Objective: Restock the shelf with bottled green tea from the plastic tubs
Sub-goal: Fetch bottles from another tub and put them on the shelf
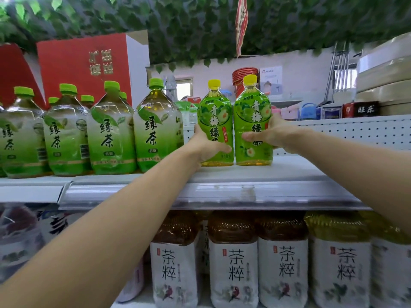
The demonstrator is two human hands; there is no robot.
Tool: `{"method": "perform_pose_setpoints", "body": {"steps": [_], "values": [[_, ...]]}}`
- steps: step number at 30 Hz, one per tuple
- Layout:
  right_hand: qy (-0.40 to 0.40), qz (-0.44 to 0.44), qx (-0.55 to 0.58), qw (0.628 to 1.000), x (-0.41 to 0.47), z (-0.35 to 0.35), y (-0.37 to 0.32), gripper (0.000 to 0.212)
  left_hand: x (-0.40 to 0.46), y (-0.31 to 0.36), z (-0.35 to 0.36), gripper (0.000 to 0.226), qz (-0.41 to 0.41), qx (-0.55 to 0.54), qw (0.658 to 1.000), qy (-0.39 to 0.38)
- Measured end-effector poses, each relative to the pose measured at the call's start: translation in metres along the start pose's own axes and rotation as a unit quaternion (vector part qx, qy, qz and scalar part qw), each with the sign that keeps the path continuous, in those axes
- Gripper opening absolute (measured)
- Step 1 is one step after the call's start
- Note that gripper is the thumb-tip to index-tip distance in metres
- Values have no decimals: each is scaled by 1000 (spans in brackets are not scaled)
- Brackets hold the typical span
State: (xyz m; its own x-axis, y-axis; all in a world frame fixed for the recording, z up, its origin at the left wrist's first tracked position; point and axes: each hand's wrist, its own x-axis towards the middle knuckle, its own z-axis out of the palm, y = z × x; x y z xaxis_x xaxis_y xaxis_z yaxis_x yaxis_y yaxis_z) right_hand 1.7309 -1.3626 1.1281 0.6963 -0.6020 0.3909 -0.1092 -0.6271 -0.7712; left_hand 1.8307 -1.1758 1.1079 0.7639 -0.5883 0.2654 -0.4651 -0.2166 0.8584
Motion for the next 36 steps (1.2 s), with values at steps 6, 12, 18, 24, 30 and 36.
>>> {"method": "perform_pose_setpoints", "body": {"steps": [6, 12, 18, 24, 30, 36], "values": [[20, 20, -16, 999, -11, 6, -12, 116, -9, 2, 3, 122, 6, 20, 1000, 10], [10, 24, -106, 994, -27, 7, -18, 99, -33, 12, -2, 103, 64, 93, 993, 22], [74, -151, -205, 964, -123, 14, -33, 72, -99, 6, -14, 77, 237, 256, 932, 98], [171, -290, -266, 903, -223, 68, -35, 47, -176, -76, -42, 54, 365, 296, 849, 240], [168, -310, -235, 906, -314, 179, -30, 49, -257, -189, -111, 59, 323, 326, 866, 200], [43, -268, -253, 929, -395, 326, -28, 56, -325, -313, -194, 70, 191, 426, 881, 80]]}}
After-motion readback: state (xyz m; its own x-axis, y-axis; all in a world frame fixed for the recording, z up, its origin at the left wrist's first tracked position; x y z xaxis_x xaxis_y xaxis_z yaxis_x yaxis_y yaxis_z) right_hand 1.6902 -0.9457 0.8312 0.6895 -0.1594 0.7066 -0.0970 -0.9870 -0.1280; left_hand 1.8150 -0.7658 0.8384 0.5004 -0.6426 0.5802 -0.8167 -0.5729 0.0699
